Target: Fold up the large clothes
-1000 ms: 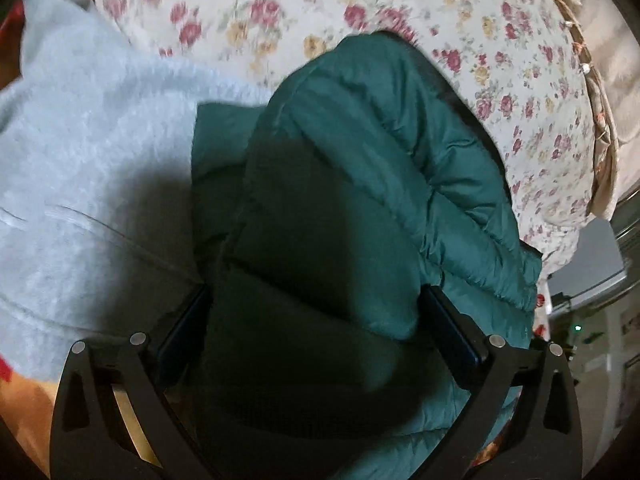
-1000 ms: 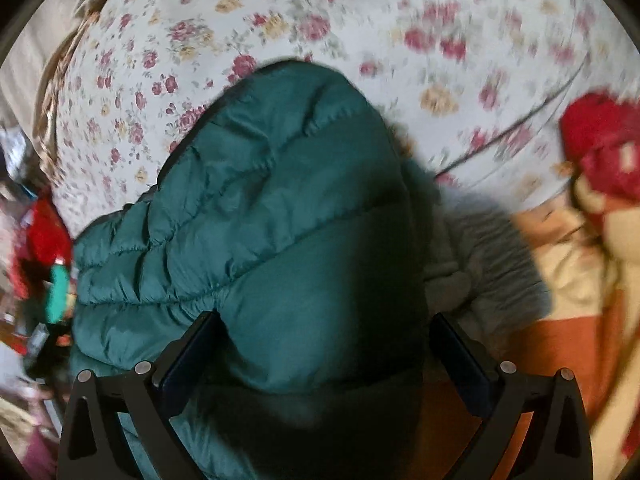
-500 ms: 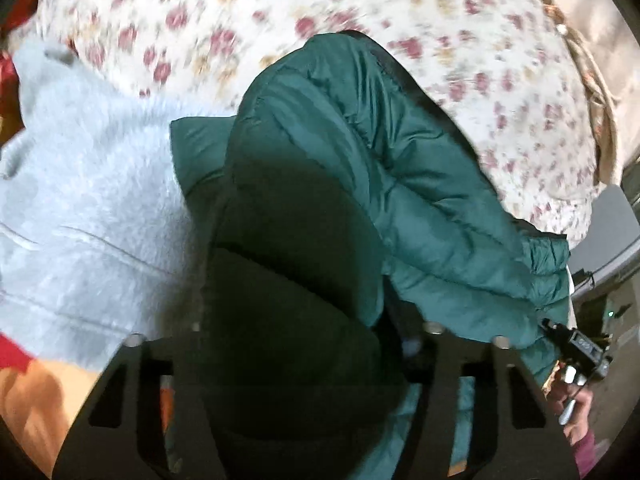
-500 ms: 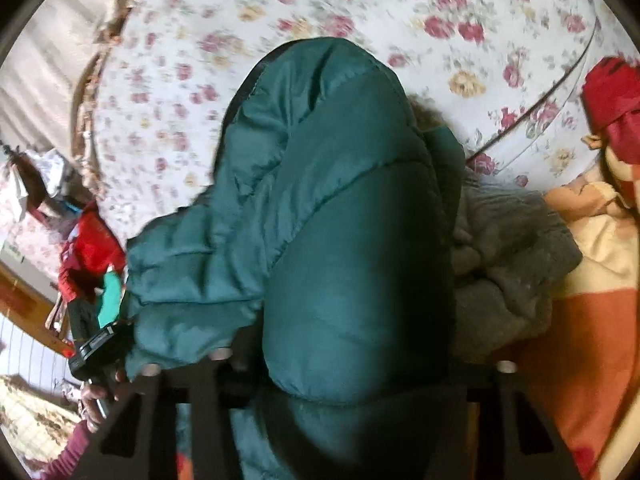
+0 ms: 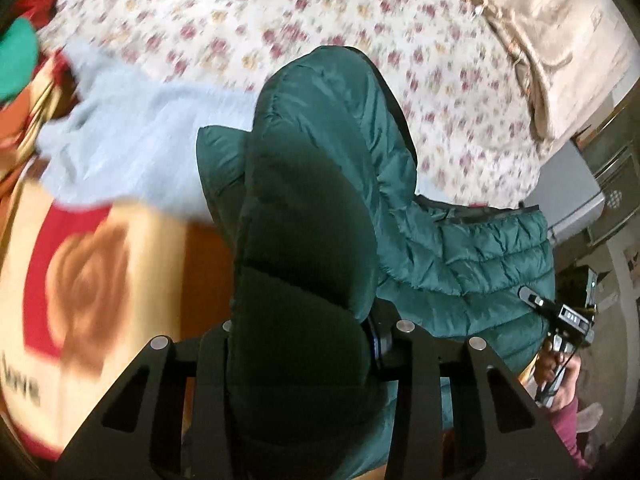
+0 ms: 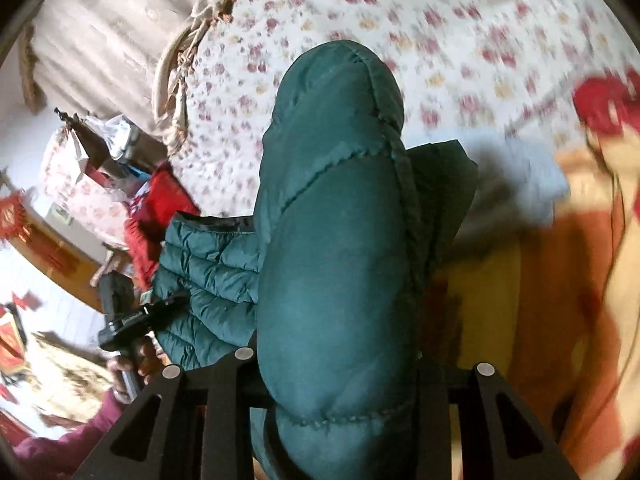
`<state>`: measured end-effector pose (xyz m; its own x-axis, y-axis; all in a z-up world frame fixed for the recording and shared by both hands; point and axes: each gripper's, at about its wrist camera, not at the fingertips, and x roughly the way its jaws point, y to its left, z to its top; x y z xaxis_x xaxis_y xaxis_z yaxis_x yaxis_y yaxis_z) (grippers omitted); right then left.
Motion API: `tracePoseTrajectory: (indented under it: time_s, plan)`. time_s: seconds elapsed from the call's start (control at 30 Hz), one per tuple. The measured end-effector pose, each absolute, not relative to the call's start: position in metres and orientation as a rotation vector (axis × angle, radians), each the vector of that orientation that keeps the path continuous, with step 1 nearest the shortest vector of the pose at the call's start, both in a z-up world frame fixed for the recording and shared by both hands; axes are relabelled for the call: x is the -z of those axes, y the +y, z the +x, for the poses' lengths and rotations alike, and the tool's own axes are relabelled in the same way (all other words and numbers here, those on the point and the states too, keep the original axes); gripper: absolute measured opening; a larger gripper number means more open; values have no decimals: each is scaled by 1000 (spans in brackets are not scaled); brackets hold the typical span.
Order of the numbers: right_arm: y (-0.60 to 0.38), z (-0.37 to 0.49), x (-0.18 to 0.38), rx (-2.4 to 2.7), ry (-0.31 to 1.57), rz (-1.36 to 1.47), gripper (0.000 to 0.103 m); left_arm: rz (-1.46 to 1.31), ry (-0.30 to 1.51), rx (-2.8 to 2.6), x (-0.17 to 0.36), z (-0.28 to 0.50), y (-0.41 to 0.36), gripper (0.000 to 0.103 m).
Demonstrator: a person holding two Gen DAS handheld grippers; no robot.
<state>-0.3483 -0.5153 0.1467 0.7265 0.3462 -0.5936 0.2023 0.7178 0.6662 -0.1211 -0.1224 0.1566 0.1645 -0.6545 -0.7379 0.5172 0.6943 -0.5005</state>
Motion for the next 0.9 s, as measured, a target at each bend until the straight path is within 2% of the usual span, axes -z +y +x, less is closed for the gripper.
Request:
tracePoseTrajectory:
  time_s: [0.07, 0.13, 0.17, 0.2, 0.27, 0.3, 0.6, 0.9]
  plan:
    - [-509, -357, -125, -36, 830, 797, 38, -107, 1152, 790, -144, -129, -116, 41]
    - [-507, -357, -102, 86, 903, 792, 51, -54, 1138, 732, -130, -134, -115, 53]
    - [-507, -356, -91, 153, 933, 768, 64, -41, 1136, 697, -121, -135, -117, 68]
    - [-505, -355, -79, 208, 946, 749, 73, -32, 1139, 670, -113, -132, -119, 81]
    - [-500, -352, -72, 249, 918, 726, 83, -47, 1120, 615, -104, -131, -121, 90]
    - [-496, -351, -73, 284, 907, 699, 85, -53, 1104, 597, -102, -131, -121, 95]
    - [-459, -366, -124, 439, 873, 472, 85, 38, 954, 501, -131, -162, -115, 96]
    - [-422, -384, -164, 461, 804, 375, 85, 105, 829, 507, -165, -206, -119, 96]
